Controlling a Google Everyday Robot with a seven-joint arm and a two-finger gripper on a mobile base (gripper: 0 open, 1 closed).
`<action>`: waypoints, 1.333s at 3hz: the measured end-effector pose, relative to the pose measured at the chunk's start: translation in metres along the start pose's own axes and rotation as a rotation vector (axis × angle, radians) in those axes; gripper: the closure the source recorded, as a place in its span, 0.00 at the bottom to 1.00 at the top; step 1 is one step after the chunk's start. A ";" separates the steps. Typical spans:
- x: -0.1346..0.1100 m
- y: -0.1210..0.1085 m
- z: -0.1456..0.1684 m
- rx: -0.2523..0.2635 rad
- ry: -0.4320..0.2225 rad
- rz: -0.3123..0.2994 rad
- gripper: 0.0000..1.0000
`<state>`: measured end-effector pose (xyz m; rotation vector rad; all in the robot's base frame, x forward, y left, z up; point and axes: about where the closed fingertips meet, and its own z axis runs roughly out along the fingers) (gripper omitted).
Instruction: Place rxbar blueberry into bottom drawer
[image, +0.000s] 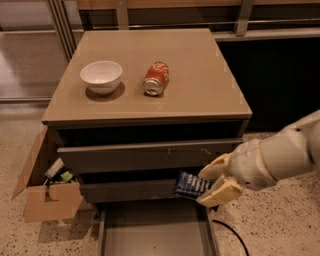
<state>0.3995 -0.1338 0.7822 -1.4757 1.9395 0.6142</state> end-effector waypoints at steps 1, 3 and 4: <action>0.023 -0.007 0.081 -0.125 0.158 0.029 1.00; 0.046 -0.010 0.167 -0.206 0.346 0.069 1.00; 0.041 -0.012 0.173 -0.205 0.334 0.069 1.00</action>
Offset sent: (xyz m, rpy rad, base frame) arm 0.0178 0.0730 -0.1714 -0.4457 0.3509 0.1772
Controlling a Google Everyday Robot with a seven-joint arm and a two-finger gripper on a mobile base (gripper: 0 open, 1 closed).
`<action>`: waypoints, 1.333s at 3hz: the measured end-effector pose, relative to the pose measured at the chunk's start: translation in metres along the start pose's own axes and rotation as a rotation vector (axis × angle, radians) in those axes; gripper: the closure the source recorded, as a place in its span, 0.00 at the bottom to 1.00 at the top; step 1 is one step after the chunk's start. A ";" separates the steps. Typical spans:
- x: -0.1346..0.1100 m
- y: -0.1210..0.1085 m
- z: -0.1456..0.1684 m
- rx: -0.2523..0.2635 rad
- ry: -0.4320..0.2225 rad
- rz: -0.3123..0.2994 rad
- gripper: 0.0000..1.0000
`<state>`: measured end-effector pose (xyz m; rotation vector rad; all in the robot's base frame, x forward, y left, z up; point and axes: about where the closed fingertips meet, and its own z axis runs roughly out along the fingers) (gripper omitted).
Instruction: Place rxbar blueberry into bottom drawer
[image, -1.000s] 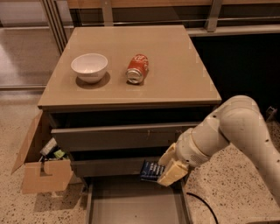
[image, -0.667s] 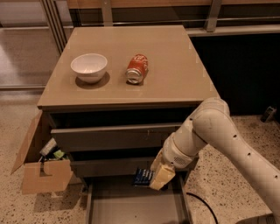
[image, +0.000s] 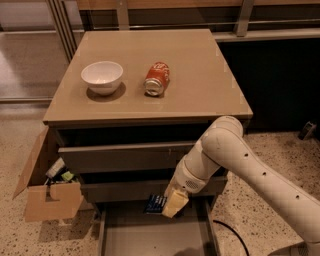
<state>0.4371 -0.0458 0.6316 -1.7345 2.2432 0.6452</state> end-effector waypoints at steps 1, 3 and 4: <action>-0.007 -0.003 0.043 -0.026 0.096 0.021 1.00; 0.035 0.005 0.132 -0.097 0.369 0.174 1.00; 0.075 0.030 0.139 -0.096 0.421 0.269 1.00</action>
Offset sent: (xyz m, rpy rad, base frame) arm -0.0211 0.0442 -0.1529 -0.4618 0.3099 0.0079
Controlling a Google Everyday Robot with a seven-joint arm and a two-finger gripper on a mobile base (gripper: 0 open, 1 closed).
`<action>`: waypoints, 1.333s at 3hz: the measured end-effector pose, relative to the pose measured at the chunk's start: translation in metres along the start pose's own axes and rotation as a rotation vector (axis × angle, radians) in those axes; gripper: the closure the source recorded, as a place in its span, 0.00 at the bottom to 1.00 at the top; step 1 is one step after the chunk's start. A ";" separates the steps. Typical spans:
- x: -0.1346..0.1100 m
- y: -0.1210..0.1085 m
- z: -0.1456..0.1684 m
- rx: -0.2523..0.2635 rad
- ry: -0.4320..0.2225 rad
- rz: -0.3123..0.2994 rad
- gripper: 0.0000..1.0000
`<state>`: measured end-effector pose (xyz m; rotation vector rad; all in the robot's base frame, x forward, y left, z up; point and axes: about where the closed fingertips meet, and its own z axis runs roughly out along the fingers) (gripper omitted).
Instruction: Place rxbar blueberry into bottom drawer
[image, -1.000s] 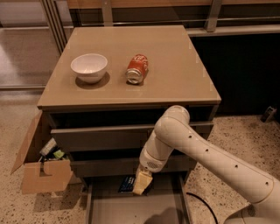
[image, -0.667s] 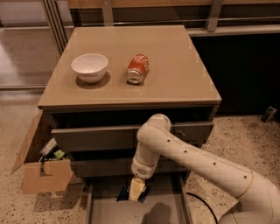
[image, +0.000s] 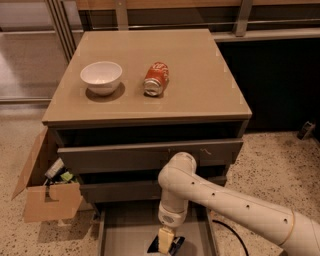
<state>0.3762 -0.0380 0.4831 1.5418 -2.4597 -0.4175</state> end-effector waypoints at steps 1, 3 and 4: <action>0.028 0.010 0.009 0.061 -0.104 -0.008 1.00; 0.011 0.003 -0.010 0.396 -0.391 -0.368 1.00; 0.011 0.000 -0.009 0.391 -0.389 -0.356 1.00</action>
Offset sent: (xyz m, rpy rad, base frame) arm -0.0639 0.0128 0.0507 0.4141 -0.7377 0.3566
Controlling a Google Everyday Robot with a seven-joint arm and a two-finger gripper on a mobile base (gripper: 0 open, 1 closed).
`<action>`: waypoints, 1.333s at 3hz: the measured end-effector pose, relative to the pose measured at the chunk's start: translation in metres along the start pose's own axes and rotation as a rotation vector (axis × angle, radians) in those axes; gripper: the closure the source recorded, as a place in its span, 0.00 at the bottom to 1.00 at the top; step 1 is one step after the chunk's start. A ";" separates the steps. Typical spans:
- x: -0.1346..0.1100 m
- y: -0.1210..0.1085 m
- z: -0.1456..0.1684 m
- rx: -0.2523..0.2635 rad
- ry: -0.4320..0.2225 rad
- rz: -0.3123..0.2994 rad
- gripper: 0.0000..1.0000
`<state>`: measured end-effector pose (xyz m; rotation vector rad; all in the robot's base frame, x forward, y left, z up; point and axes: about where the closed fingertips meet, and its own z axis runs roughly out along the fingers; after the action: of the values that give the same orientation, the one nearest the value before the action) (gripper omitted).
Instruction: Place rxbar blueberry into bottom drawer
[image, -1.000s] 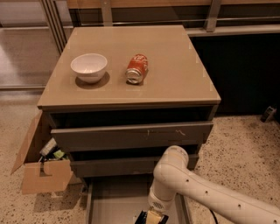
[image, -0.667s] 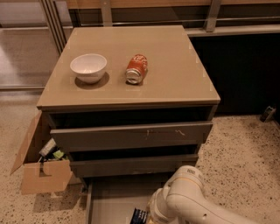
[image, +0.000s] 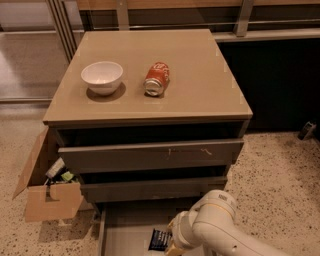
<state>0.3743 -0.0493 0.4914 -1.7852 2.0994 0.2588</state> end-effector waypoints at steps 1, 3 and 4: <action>0.012 -0.016 0.014 0.023 0.008 0.031 1.00; 0.056 -0.039 0.064 0.133 0.063 0.127 1.00; 0.071 -0.047 0.085 0.145 0.086 0.151 1.00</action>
Offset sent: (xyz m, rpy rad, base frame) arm 0.0423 -0.0344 -0.0776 -0.0775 -0.1130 -0.1980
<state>0.4252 -0.0909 0.3901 -1.5841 2.2546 0.0673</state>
